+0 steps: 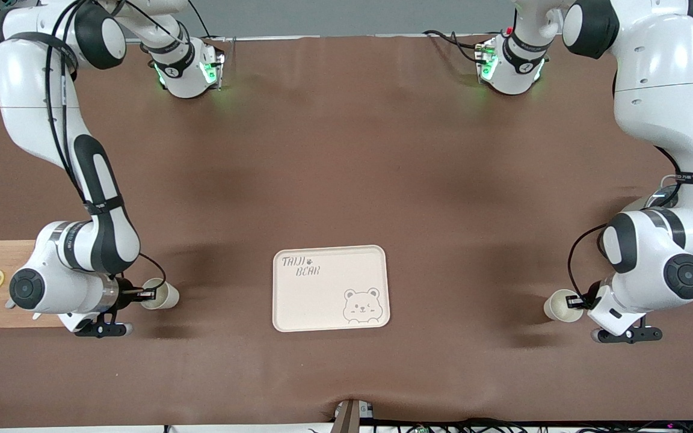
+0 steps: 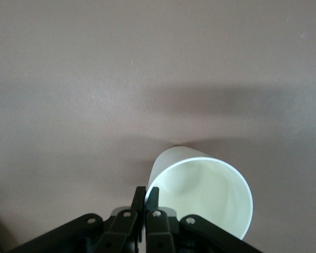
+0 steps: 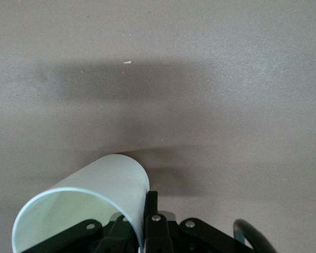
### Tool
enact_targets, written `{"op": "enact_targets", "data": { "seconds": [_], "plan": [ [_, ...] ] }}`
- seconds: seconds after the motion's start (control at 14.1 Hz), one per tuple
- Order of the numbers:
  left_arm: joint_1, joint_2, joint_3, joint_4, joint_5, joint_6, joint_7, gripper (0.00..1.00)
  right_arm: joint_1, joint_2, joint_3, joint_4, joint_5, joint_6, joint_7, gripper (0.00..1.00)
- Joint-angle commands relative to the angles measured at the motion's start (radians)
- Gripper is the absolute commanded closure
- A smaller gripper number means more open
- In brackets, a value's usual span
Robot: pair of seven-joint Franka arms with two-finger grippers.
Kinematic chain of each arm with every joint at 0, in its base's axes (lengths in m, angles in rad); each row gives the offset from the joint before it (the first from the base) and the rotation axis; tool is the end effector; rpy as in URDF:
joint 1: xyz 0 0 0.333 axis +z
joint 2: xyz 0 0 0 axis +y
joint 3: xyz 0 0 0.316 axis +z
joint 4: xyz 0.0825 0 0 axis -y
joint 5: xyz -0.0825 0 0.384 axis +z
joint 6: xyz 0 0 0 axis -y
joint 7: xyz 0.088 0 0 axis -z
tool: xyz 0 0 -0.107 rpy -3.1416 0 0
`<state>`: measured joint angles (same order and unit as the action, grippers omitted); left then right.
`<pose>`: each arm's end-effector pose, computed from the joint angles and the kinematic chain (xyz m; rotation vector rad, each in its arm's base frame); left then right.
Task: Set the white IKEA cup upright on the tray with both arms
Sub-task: 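Lower both grippers around the cups and close them on the rims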
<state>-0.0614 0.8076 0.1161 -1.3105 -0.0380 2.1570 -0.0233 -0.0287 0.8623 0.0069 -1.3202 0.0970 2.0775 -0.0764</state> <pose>0.7484 0.0187 0.2616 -3.0878 -0.0941 -0.0667 0.7317 -0.0121 0.2076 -3.0451 -0.0014 0.1533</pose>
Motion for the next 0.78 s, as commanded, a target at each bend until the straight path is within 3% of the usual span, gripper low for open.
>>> {"op": "enact_targets", "data": {
  "seconds": [0.0,0.14,0.36,0.71],
  "plan": [
    [-0.024,-0.008,0.002,0.016,-0.007,-0.005,-0.050,1.00,0.001,-0.005,0.007,0.015,-0.002,-0.017,0.009,1.00],
    [-0.043,-0.025,-0.001,0.014,-0.007,-0.009,-0.114,1.00,0.018,-0.026,0.011,0.022,0.001,-0.080,0.013,1.00],
    [-0.089,-0.041,-0.001,0.014,-0.007,-0.019,-0.232,1.00,0.030,-0.026,0.016,0.122,0.007,-0.213,0.090,1.00],
    [-0.173,-0.048,-0.006,0.014,-0.008,-0.019,-0.433,1.00,0.108,-0.029,0.028,0.154,0.013,-0.264,0.288,1.00]
  ]
}}
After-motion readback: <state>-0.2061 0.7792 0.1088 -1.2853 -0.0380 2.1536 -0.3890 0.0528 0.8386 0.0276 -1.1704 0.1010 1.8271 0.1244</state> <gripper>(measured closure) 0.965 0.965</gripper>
